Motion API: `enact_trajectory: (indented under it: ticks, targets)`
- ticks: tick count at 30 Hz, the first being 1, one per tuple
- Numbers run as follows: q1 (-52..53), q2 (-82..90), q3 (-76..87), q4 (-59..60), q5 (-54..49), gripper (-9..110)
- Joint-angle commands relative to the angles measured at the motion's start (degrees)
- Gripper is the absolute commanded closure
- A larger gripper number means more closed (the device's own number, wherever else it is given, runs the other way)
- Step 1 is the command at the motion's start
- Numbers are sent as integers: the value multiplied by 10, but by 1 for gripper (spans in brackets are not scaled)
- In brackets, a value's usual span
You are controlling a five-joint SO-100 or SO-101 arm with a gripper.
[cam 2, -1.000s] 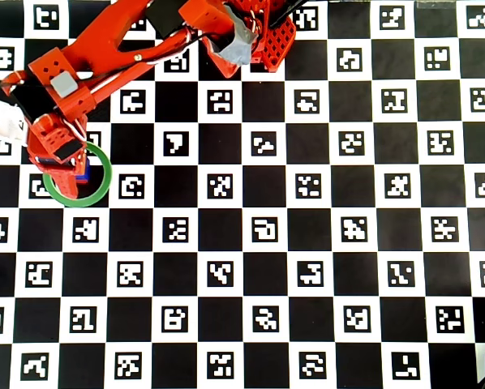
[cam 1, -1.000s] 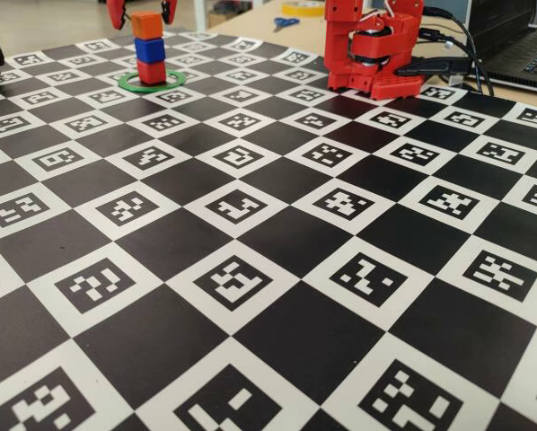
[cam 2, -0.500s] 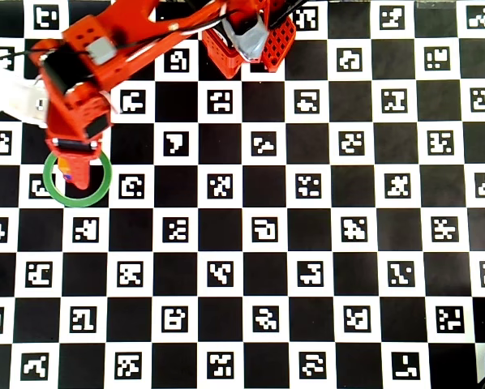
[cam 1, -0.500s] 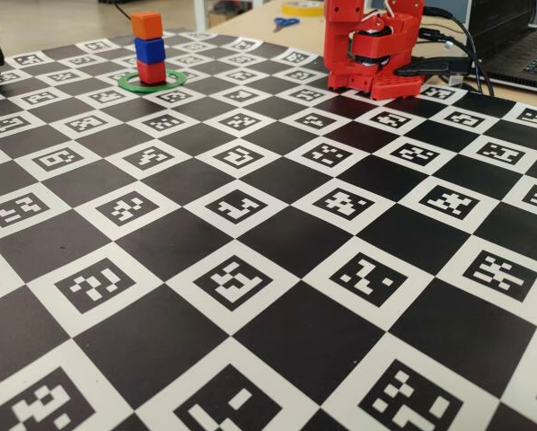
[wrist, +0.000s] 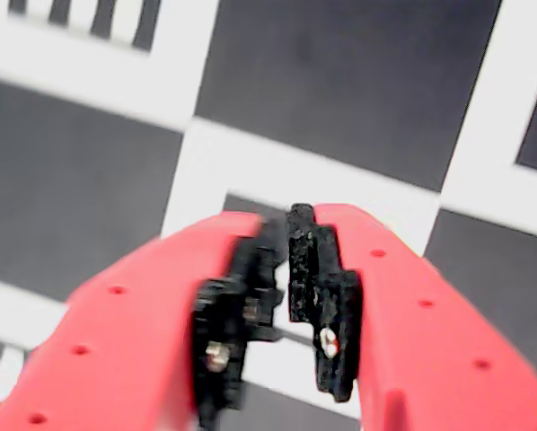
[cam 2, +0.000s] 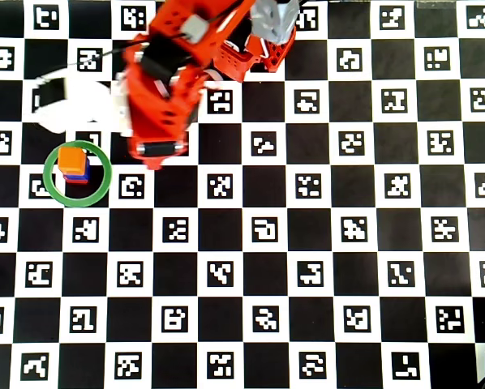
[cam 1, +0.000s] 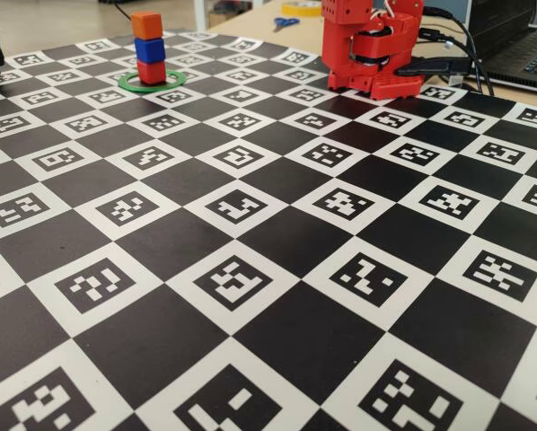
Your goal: Grab the red cube then put it in the green circle then put the blue cube on top and finally the orange cube on top
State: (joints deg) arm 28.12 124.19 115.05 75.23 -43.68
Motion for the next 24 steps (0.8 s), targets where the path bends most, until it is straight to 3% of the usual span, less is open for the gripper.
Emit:
enact_trajectory:
  ticks: [1, 14, 20, 24]
  targets:
    - [-44, 85, 62, -56, -11, 107]
    - [-158, 254, 339, -231, -178, 107]
    - [-164, 349, 479, -352, -369, 107]
    - [-170, 411, 558, -383, -392, 107]
